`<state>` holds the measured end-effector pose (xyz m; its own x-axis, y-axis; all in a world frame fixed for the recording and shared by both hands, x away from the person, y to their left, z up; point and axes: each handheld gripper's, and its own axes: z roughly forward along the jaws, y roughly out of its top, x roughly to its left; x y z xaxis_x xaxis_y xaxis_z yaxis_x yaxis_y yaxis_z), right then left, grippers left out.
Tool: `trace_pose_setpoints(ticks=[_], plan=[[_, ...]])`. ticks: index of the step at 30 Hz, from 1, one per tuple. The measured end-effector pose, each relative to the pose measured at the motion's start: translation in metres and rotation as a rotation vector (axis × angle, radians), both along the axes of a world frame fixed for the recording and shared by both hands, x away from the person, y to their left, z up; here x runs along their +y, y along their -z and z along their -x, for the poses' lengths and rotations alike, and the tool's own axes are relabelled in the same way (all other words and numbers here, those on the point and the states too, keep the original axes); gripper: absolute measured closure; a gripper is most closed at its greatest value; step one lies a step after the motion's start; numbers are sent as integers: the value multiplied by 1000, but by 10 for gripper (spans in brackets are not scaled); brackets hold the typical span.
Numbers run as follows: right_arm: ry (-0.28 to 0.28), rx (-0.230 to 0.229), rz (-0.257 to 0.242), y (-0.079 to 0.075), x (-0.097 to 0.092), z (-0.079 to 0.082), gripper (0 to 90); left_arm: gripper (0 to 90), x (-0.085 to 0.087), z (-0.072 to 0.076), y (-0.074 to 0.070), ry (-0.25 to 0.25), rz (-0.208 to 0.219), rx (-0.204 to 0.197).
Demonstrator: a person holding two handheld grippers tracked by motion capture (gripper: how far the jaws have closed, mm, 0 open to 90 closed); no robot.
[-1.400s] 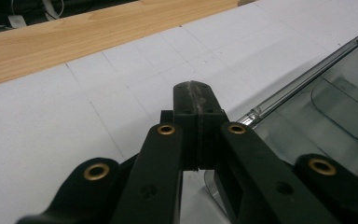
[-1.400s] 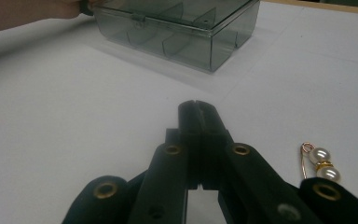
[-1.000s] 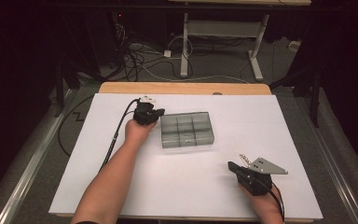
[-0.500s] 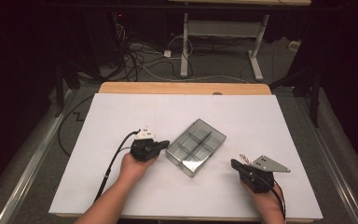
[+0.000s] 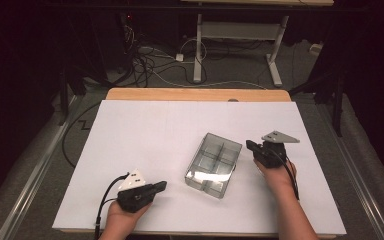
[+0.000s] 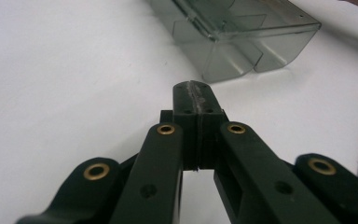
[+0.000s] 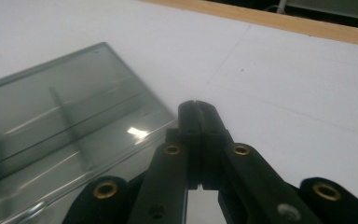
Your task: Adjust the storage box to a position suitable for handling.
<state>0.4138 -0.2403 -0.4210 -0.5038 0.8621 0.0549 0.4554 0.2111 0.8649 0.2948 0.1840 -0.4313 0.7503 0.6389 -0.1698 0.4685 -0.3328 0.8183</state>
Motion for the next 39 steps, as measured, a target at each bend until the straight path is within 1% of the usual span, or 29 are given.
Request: trace_pose_setpoints(ticks=[2, 3, 4, 6, 8, 9, 11, 13, 14, 15, 17, 20, 23, 26, 27, 29, 31, 32, 33, 34, 39], plan=[[-2, 18, 7, 2, 2, -14, 900, 878, 9, 7, 2, -13, 31, 28], [-4, 33, 14, 3, 4, -19, 900, 878, 12, 10, 3, -14, 28, 33], [-12, 46, 23, 4, 5, -24, 900, 878, 14, 12, 2, -18, 20, 29], [-24, 60, 47, 6, 8, -31, 900, 878, 16, 15, 1, -22, 30, 27], [-39, 67, 40, 7, 9, -34, 900, 878, 16, 17, 1, -23, 33, 27], [-44, 71, 40, 7, 10, -35, 900, 878, 13, 18, 1, -13, 25, 28], [-59, 69, 46, 7, 10, -35, 900, 878, 11, 19, 1, -8, 26, 30], [-75, 73, 44, 7, 11, -35, 900, 878, 5, 20, 4, 6, 23, 39], [-75, 73, 44, 7, 11, -35, 900, 878, 5, 20, 4, 6, 23, 39], [-88, 77, 40, 7, 11, -34, 900, 878, 0, 21, 6, 19, 19, 53], [-96, 79, 33, 6, 10, -33, 900, 878, -4, 23, 6, 29, 9, 53], [-105, 80, 48, 5, 11, -28, 900, 878, -6, 24, 6, 33, 2, 48], [-116, 83, 55, 4, 10, -20, 900, 878, -7, 25, 6, 32, -4, 49], [-150, 108, 85, 9, 11, -9, 900, 878, -8, 25, 6, 37, -6, 53], [-154, 105, 92, 11, 11, -5, 900, 878, -8, 25, 6, 37, -6, 53], [-146, 94, 92, 13, 9, 0, 900, 877, -10, 26, 6, 40, -12, 50], [-143, 92, 91, 13, 9, 1, 900, 877, -10, 26, 6, 40, -11, 50], [-130, 67, 86, 12, 8, -1, 900, 878, -11, 26, 5, 38, -7, 49], [-130, 67, 86, 12, 8, -1, 900, 877, -11, 26, 5, 38, -7, 49], [-123, 62, 66, 10, 9, -6, 900, 878, -11, 27, 5, 40, -7, 47], [-129, 72, 74, 10, 13, -13, 900, 878, -12, 27, 5, 40, -7, 50]])
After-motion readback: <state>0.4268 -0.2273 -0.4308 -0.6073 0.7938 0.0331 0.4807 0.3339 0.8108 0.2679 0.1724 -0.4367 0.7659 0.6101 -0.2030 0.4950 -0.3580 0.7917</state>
